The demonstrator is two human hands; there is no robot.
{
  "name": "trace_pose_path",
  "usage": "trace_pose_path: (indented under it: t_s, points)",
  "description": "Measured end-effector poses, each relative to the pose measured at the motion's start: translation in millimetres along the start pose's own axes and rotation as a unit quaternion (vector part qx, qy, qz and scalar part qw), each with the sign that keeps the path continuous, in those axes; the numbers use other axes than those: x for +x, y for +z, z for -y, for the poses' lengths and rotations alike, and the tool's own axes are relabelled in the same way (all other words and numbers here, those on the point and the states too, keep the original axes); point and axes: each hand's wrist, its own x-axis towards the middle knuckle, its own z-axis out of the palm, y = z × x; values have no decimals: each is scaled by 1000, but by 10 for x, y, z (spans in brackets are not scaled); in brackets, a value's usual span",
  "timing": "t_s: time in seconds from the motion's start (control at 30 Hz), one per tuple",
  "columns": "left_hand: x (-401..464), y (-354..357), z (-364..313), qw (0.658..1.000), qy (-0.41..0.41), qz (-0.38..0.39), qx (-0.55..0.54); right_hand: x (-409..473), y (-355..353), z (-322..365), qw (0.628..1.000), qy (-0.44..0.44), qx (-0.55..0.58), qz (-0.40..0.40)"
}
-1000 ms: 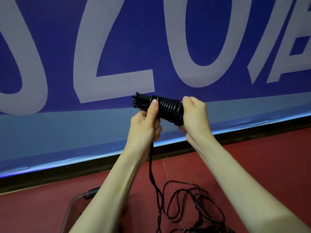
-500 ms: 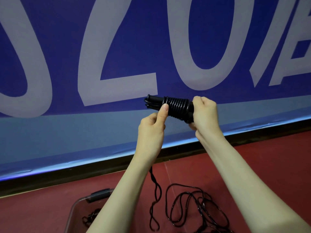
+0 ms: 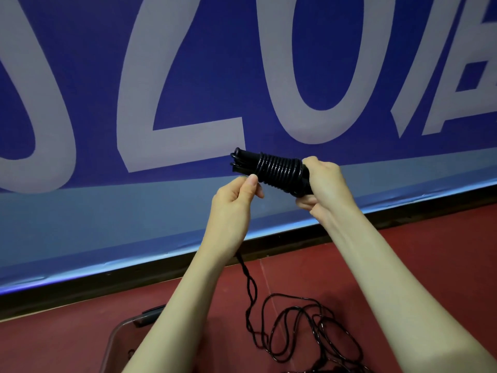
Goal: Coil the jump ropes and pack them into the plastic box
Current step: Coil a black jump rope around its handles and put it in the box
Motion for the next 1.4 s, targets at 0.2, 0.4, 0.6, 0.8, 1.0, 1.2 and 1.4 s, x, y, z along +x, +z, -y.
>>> trace_pose_path:
  t_s: [0.2, 0.4, 0.6, 0.8, 1.0, 1.2, 1.4]
  points:
    - [-18, -116, 107, 994, 51, 77, 53, 9, -129, 81, 991, 82, -15, 104]
    - [41, -351, 506, 952, 122, 138, 243, -1, -297, 169, 974, 90, -100, 184]
    - [31, -377, 499, 877, 248, 168, 375, -60, -260, 137, 919, 26, -297, 260]
    - [7, -380, 486, 844, 279, 126, 441, -145, -231, 177, 849, -8, -450, 276]
    - [-18, -332, 304, 821, 266, 108, 493, -143, -159, 134, 787, -47, -590, 175]
    - [-9, -197, 166, 827, 171, 7, 536, -181, -20, 1, 822, -171, -543, -17]
    - [-52, -22, -54, 925, 61, -28, 374, -101, 4, -178, 846, -321, -411, -115]
